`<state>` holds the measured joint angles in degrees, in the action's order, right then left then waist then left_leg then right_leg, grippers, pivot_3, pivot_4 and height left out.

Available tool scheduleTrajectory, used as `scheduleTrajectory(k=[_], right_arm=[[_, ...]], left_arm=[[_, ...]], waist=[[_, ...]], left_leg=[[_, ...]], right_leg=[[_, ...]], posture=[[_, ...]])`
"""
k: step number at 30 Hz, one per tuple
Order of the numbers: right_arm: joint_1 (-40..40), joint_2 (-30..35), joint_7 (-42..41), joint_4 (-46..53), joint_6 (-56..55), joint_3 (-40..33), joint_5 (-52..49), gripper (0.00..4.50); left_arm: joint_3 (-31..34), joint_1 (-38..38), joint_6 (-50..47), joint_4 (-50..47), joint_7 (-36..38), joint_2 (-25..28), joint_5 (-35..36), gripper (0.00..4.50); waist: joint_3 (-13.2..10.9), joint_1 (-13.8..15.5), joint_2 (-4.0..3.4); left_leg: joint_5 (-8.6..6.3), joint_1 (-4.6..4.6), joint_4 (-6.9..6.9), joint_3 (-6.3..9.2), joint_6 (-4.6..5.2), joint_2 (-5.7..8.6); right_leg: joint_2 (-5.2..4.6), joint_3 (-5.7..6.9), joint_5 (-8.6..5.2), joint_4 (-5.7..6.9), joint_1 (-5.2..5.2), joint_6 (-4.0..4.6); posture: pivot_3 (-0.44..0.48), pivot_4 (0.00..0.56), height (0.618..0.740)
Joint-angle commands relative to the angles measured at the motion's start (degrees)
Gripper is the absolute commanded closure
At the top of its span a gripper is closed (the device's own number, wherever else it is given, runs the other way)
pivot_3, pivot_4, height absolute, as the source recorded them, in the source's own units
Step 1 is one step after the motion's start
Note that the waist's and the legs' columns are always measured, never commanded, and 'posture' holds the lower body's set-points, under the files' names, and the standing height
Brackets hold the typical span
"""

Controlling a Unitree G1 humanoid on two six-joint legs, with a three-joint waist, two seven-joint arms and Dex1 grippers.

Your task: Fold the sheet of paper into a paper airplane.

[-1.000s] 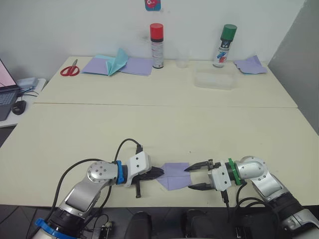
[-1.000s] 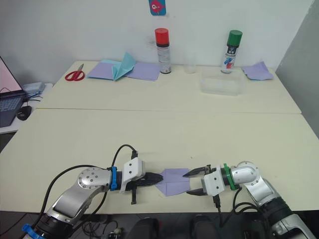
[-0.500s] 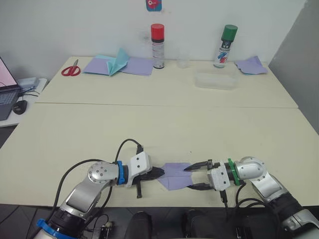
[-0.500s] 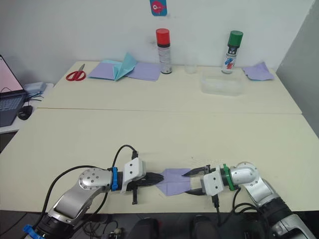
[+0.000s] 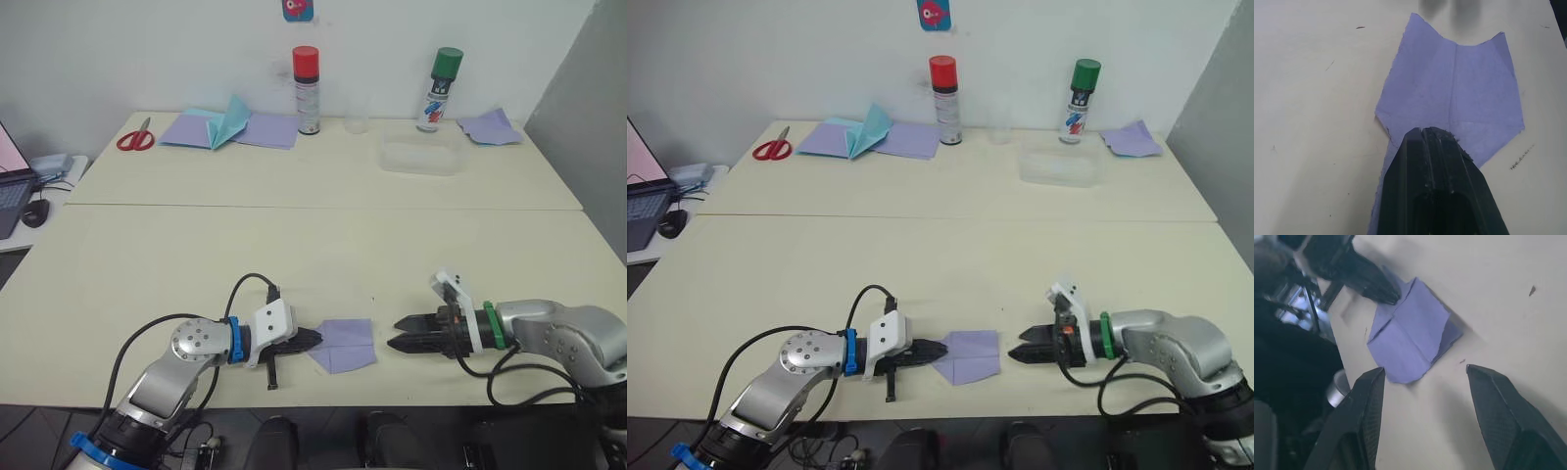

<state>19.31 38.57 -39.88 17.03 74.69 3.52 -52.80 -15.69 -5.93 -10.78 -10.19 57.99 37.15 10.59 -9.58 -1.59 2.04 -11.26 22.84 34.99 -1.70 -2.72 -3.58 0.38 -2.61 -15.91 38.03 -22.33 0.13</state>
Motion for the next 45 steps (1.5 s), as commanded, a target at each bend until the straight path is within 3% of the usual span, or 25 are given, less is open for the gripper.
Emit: scheduleTrajectory(k=[1, 9, 20, 27, 36, 39, 45], right_arm=[[1.93, -3.79, 6.67, 0.16, 10.25, -4.4, -3.26, 1.77], [2.3, -12.6, 16.05, -2.18, 17.81, -6.15, -2.97, 1.77], [2.21, -11.49, 27.09, -7.95, 17.81, -7.8, -12.82, 1.77], [2.61, -18.84, 35.37, -11.07, 17.81, -9.35, -16.86, 1.77], [3.69, -19.94, 36.05, -12.04, 17.81, -10.15, -18.18, 1.77], [3.82, -19.84, 35.28, -11.49, 17.81, -9.74, -17.55, 2.35], [3.65, -19.44, 33.88, -10.04, 17.81, -8.99, -16.45, 4.49]], left_arm=[[-1.87, 0.8, -0.82, 1.85, -0.4, -0.36, -2.14, 4.5], [-1.74, 1.11, -1.21, 1.46, -0.74, -0.44, -2.24, 4.5], [-1.62, 1.93, -1.48, 0.58, -1.33, -0.18, -2.22, 4.5], [-1.83, 1.9, -1.76, 0.34, -1.3, -0.48, -2.18, 4.5], [-1.98, 0.95, -1.59, 0.97, -0.8, -0.62, -2.45, 4.5], [-2.05, 0.84, -1.41, 1.22, -0.62, -0.6, -2.46, 4.5], [-2.02, 1.07, -1.27, 1.09, -0.47, -0.52, -2.59, 4.5]], waist=[[0.0, 0.13, 0.0], [0.02, 0.04, -0.01], [0.15, -0.16, -0.04], [0.25, -0.43, 0.03], [0.27, -1.67, -0.02], [0.26, -1.67, -0.02], [0.25, -1.65, -0.06]], left_leg=[[0.0, 0.03, 0.0, 0.0, 0.0, 0.01], [-0.08, 0.13, -0.02, 0.01, 0.13, 0.07], [-0.07, 0.03, 0.0, 0.0, 0.14, -0.04], [-0.07, 0.04, -0.02, 0.03, 0.15, -0.11], [-0.06, -0.04, -0.03, 0.15, 0.17, -0.26], [-0.06, 0.02, -0.04, 0.12, 0.17, -0.25], [-0.06, 0.21, -0.12, 0.0, 0.17, -0.19]], right_leg=[[0.01, 0.02, 0.06, -0.02, -0.01, -0.1], [0.06, 0.06, 0.05, -0.07, -0.05, -0.11], [0.07, -0.01, -0.09, -0.08, -0.02, 0.15], [0.11, 0.02, 0.03, -0.1, -0.03, -0.07], [0.21, -0.05, -0.1, -0.07, -0.05, 0.16], [0.22, -0.08, -0.12, -0.08, -0.11, 0.19], [0.24, -0.09, -0.09, -0.07, -0.34, 0.13]], posture=[[0.0, 0.15, 0.74], [0.0, 0.15, 0.74], [0.0, 0.15, 0.74], [0.0, 0.15, 0.74], [0.0, 0.15, 0.74], [0.0, 0.15, 0.74], [0.0, 0.15, 0.74]])
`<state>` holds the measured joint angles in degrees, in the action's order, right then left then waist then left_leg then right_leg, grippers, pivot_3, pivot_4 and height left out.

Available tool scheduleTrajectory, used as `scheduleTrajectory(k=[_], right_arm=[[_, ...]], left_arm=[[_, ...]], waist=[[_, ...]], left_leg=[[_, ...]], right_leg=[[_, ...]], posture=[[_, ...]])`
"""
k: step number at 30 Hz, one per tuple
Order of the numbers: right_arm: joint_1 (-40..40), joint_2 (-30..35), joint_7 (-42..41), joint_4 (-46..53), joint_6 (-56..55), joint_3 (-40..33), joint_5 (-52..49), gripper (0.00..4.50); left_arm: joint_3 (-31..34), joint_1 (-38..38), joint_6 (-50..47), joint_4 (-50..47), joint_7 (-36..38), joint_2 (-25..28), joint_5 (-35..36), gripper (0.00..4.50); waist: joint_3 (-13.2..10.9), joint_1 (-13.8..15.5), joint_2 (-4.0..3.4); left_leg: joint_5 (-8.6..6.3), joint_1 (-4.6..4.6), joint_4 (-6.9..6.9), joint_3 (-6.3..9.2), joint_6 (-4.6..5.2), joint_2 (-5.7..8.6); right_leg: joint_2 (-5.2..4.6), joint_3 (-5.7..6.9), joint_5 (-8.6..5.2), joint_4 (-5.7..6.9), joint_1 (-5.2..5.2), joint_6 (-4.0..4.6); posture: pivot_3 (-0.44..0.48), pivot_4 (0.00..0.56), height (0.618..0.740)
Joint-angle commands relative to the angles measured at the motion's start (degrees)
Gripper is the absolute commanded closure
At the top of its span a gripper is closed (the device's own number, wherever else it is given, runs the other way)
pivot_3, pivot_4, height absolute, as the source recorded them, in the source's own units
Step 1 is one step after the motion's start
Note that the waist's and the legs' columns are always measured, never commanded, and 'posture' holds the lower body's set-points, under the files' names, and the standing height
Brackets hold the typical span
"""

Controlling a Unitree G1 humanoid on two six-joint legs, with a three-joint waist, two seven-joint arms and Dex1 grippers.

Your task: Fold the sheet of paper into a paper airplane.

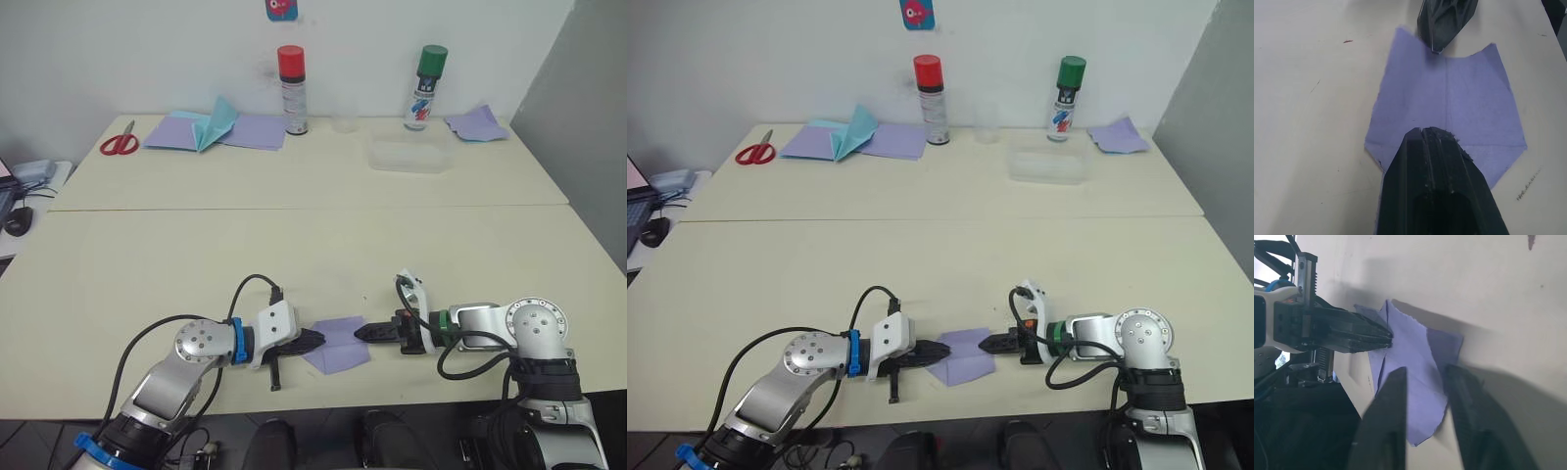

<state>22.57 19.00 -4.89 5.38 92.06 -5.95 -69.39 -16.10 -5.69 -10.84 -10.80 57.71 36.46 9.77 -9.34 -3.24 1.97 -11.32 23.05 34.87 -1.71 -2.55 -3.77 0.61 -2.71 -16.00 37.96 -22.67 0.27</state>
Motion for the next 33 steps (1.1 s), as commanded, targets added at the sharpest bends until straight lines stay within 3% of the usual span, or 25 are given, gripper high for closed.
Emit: scheduleTrajectory(k=[1, 12, 16, 19, 24, 27, 33], right_arm=[[0.32, 0.22, -1.35, 1.8, 0.44, 0.57, 0.46, 4.49], [-0.42, 1.59, -6.47, 5.66, -2.03, -0.17, 3.04, 4.49], [0.65, 2.96, -9.76, 9.0, -6.43, 0.13, 4.93, 4.49], [3.3, 3.73, -12.08, 10.53, -9.32, -0.77, 5.06, 4.49], [5.73, 4.49, -14.24, 9.46, -11.71, -1.23, 5.7, 4.49], [6.07, 5.58, -16.03, 8.44, -12.93, 0.27, 7.44, 4.49], [4.59, 7.43, -19.01, 9.04, -14.66, 4.03, 11.31, 4.49]], left_arm=[[-1.58, 0.87, -1.18, 1.69, -0.17, 0.19, -1.81, 4.5], [1.79, 2.42, -1.58, 0.55, -0.6, 1.26, -0.07, 4.5], [8.89, 1.66, -4.89, -2.91, -0.57, 2.84, 6.49, 4.5], [19.07, -0.79, -15.75, -6.69, -0.77, 5.96, 17.32, 4.5], [26.14, -3.51, -24.89, -8.07, 0.08, 11.23, 24.43, 4.5], [26.53, -3.52, -24.93, -6.87, 0.52, 12.87, 23.9, 4.5], [23.35, -3.2, -23.47, -8.21, -0.8, 10.94, 21.9, 4.5]], waist=[[0.01, 0.01, 0.02], [0.01, 0.06, -0.02], [-0.08, 0.04, -0.03], [-0.36, 0.0, 0.05], [-0.49, 0.02, 0.21], [-0.49, 0.08, 0.21], [-0.5, 0.36, 0.22]], left_leg=[[0.0, 0.0, -0.02, 0.0, 0.0, 0.01], [0.0, 0.7, 0.01, 0.02, 0.02, 0.06], [0.0, 0.88, 0.01, 0.04, 0.02, 0.06], [0.0, 0.91, 0.02, 0.05, 0.02, 0.06], [0.0, 0.96, 0.04, 0.08, 0.02, 0.09], [-0.02, 0.97, 0.02, 0.0, 0.02, 0.12], [-0.04, 1.22, 0.05, -0.07, 0.04, 0.14]], right_leg=[[0.0, 0.01, 0.06, -0.01, 0.01, -0.1], [0.18, 0.06, 0.14, 0.02, -0.66, -0.25], [0.22, 0.09, 0.14, 0.05, -0.84, -0.25], [0.25, 0.14, 0.14, 0.07, -0.89, -0.25], [0.36, 0.21, 0.14, 0.06, -0.92, -0.25], [0.3, 0.19, 0.13, 0.04, -0.92, -0.23], [0.2, 0.17, 0.14, 0.02, -1.12, -0.23]], posture=[[0.0, 0.15, 0.74], [0.0, 0.15, 0.74], [0.0, 0.15, 0.74], [0.0, 0.15, 0.74], [0.0, 0.15, 0.74], [0.0, 0.15, 0.74], [0.0, 0.15, 0.74]])
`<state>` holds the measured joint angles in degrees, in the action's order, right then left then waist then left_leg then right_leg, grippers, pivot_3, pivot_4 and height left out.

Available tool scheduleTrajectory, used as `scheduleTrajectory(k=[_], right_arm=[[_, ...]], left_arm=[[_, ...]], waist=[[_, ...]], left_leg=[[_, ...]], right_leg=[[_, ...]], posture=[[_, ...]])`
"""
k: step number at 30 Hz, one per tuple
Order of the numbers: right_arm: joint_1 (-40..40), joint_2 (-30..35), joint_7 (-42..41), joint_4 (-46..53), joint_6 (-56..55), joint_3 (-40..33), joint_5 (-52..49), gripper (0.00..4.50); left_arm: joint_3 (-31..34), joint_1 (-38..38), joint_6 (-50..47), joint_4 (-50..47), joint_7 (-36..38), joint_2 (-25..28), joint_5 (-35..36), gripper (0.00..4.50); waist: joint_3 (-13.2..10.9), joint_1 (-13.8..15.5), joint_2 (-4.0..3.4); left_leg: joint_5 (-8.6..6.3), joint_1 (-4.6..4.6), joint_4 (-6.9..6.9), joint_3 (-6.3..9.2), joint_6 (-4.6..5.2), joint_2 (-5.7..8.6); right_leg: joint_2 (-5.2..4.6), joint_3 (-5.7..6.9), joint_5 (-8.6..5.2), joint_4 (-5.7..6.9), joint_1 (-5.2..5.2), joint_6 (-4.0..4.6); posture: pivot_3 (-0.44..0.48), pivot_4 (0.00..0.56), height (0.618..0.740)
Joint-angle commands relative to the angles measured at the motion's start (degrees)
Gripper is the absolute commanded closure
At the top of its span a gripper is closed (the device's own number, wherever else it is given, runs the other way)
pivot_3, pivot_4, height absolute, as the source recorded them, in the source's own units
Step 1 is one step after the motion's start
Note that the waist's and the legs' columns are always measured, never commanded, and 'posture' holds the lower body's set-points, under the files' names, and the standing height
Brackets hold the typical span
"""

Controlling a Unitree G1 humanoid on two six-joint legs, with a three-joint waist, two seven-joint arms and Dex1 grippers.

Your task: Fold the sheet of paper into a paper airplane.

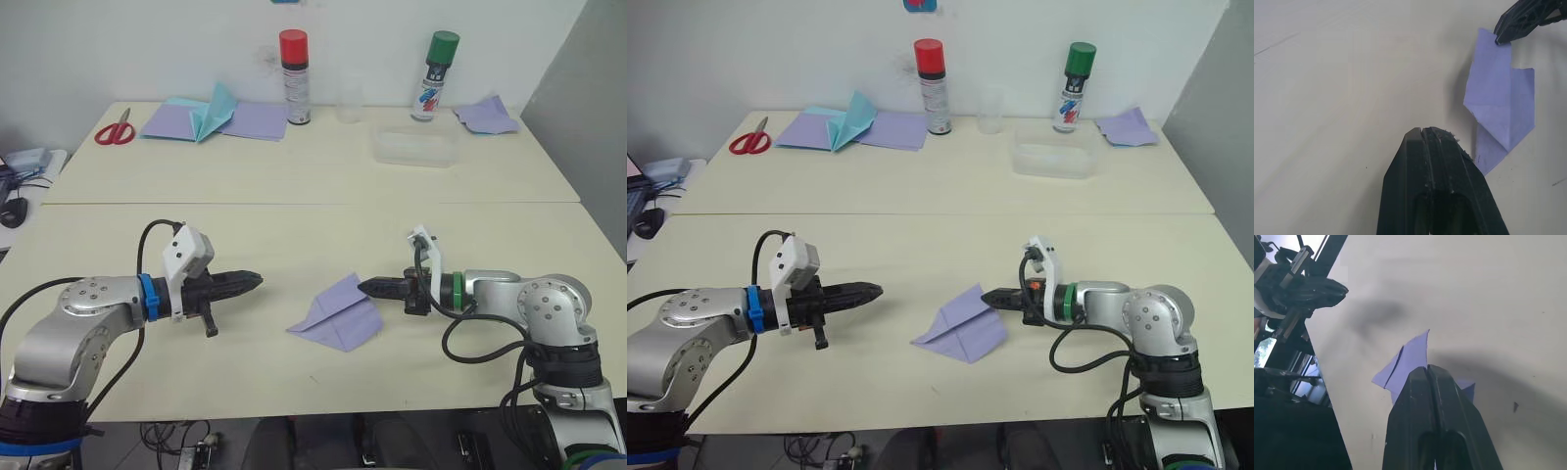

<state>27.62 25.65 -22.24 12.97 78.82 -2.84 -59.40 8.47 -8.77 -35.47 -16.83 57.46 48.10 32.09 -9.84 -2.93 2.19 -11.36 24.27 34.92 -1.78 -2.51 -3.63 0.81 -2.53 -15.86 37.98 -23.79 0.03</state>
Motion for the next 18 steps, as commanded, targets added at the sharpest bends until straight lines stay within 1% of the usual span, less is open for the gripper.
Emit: scheduleTrajectory(k=[1, 8, 18], right_arm=[[-0.65, 1.1, -1.89, 1.53, -1.61, 1.45, 2.0, 4.49], [-3.19, 3.55, -3.16, 3.31, 1.45, 2.9, 2.53, 4.49], [-4.01, 1.92, -4.08, 3.9, 2.15, 1.34, 2.46, 4.49]], left_arm=[[-1.65, -0.07, 1.24, -2.35, -0.68, -0.96, -0.62, 4.5], [-5.15, 1.32, 2.71, -3.13, -0.06, -1.7, -2.11, 4.5], [-6.56, 1.34, 3.56, -3.07, 0.21, -2.11, -2.72, 4.5]], waist=[[0.0, 0.08, 0.0], [0.0, 0.1, 0.0], [0.0, 0.2, 0.01]], left_leg=[[0.0, 0.0, 0.0, 0.01, 0.0, 0.0], [0.01, 0.03, 0.06, 0.06, 0.0, 0.01], [0.01, 0.04, 0.13, 0.09, 0.0, 0.03]], right_leg=[[0.0, -0.01, 0.0, 0.02, 0.0, 0.0], [0.12, -0.01, 0.01, 0.11, -0.07, 0.0], [0.12, -0.01, 0.01, 0.17, -0.06, 0.0]], posture=[[0.0, 0.15, 0.74], [0.0, 0.15, 0.74], [0.0, 0.15, 0.74]])
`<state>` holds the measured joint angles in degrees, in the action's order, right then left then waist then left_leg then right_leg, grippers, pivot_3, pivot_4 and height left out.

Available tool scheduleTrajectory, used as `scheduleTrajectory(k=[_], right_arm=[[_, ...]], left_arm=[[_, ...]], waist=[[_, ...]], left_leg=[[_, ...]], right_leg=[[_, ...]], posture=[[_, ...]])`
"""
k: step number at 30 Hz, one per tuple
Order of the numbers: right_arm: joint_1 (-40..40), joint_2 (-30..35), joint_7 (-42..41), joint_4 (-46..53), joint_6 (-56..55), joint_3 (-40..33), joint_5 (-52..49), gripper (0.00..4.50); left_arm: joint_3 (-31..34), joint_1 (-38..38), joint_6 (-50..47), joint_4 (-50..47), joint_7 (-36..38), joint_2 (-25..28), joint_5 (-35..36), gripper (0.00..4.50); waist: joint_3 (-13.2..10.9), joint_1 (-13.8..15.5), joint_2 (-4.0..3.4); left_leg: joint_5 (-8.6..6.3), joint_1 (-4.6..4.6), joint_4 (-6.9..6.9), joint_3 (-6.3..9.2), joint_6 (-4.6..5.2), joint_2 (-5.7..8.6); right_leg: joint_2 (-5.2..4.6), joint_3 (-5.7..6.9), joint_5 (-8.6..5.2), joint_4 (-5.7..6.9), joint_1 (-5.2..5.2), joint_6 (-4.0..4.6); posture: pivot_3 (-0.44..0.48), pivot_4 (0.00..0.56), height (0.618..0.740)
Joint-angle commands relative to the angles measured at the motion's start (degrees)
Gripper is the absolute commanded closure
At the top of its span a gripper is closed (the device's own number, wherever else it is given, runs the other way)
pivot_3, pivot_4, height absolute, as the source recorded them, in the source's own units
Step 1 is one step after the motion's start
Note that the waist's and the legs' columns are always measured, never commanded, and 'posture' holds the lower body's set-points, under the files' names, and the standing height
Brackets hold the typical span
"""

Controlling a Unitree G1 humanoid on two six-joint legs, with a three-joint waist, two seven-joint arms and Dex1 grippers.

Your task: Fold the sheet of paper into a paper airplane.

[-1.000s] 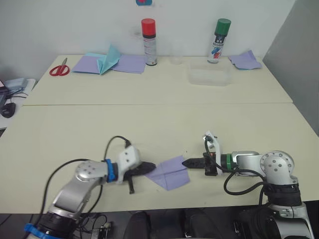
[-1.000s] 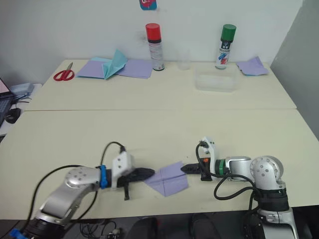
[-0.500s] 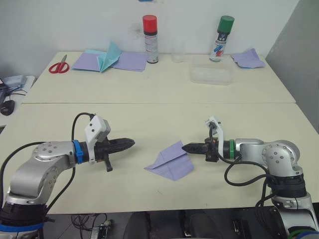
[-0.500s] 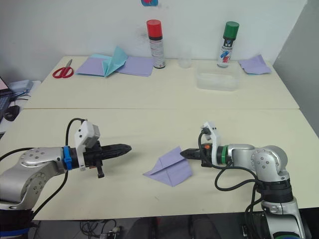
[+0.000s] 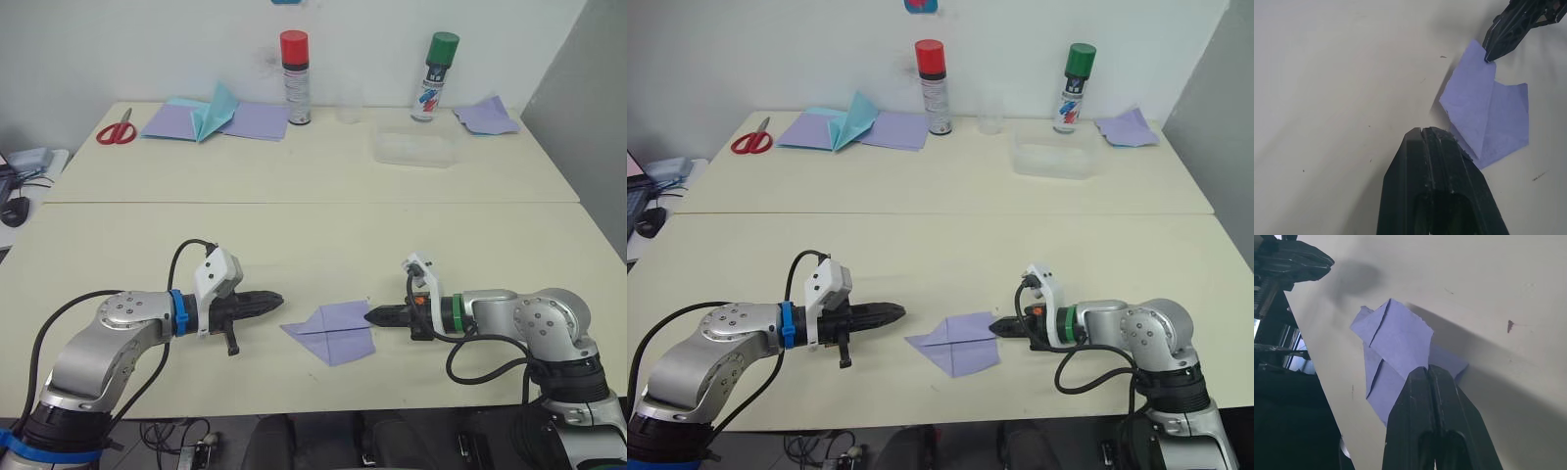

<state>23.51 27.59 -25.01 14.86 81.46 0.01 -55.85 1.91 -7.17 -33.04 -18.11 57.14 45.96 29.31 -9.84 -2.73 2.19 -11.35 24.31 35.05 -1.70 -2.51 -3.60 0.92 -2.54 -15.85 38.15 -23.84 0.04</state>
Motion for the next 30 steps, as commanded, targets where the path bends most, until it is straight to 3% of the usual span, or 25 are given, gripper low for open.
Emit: scheduleTrajectory(k=[1, 10, 16, 19, 25, 28, 30], right_arm=[[0.04, -0.05, -1.63, 2.11, -0.47, -1.68, -1.33, 4.49], [-2.23, 2.26, -10.31, 8.15, -15.69, 1.83, 4.71, 4.49], [-4.24, 5.47, -22.69, 8.64, -46.07, 9.64, 22.8, 4.49], [-4.33, 4.7, -26.27, 6.09, -55.28, 10.73, 26.99, 4.49], [-4.94, 4.43, -27.04, 3.93, -53.57, 10.36, 26.99, 4.49], [-4.41, 4.43, -25.22, 3.69, -45.53, 7.74, 22.28, 3.96], [-4.15, 5.21, -23.29, 3.41, -37.32, 6.3, 19.03, 3.29]], left_arm=[[-0.05, -0.13, 1.35, -1.74, 0.7, 0.1, -0.11, 4.5], [1.64, -1.13, 2.96, 2.29, 1.7, 0.48, -0.77, 4.5], [3.24, -6.81, 4.96, 10.55, 3.23, 2.17, -1.67, 4.5], [3.14, -8.85, 5.63, 12.79, 4.0, 2.54, -2.13, 4.5], [2.68, -8.19, 5.77, 11.87, 3.97, 1.76, -2.46, 4.5], [2.85, -7.09, 5.49, 10.84, 3.78, 1.6, -2.26, 4.5], [2.88, -6.38, 5.39, 10.24, 3.78, 1.61, -2.25, 4.5]], waist=[[0.0, 0.0, 0.0], [0.0, 0.05, 0.0], [0.0, 0.28, 0.01], [-0.01, 0.3, 0.01], [0.0, 0.41, 0.01], [0.0, 0.46, 0.01], [0.0, 0.57, 0.01]], left_leg=[[0.0, 0.0, 0.0, -0.01, 0.0, 0.0], [0.0, 0.0, 0.02, 0.0, 0.0, 0.02], [0.0, -0.03, 0.31, 0.0, 0.0, 0.09], [0.0, -0.04, 0.54, -0.05, 0.0, 0.09], [0.0, -0.02, 0.93, -0.05, -0.01, 0.02], [0.01, -0.05, 0.98, -0.05, -0.01, 0.0], [0.01, -0.06, 0.98, -0.05, -0.01, -0.03]], right_leg=[[0.0, 0.01, 0.0, 0.0, 0.0, 0.0], [0.0, 0.02, 0.0, 0.01, 0.01, 0.0], [0.04, 0.15, 0.0, 0.34, -0.01, 0.0], [0.07, 0.11, -0.01, 0.62, -0.08, 0.0], [0.06, 0.11, 0.02, 0.9, -0.07, -0.03], [0.06, 0.09, 0.04, 0.92, -0.03, -0.06], [0.02, 0.07, 0.05, 0.93, -0.01, -0.04]], posture=[[0.0, 0.15, 0.74], [0.0, 0.15, 0.74], [0.0, 0.15, 0.74], [0.0, 0.15, 0.74], [0.0, 0.15, 0.74], [0.0, 0.15, 0.74], [0.0, 0.15, 0.74]])
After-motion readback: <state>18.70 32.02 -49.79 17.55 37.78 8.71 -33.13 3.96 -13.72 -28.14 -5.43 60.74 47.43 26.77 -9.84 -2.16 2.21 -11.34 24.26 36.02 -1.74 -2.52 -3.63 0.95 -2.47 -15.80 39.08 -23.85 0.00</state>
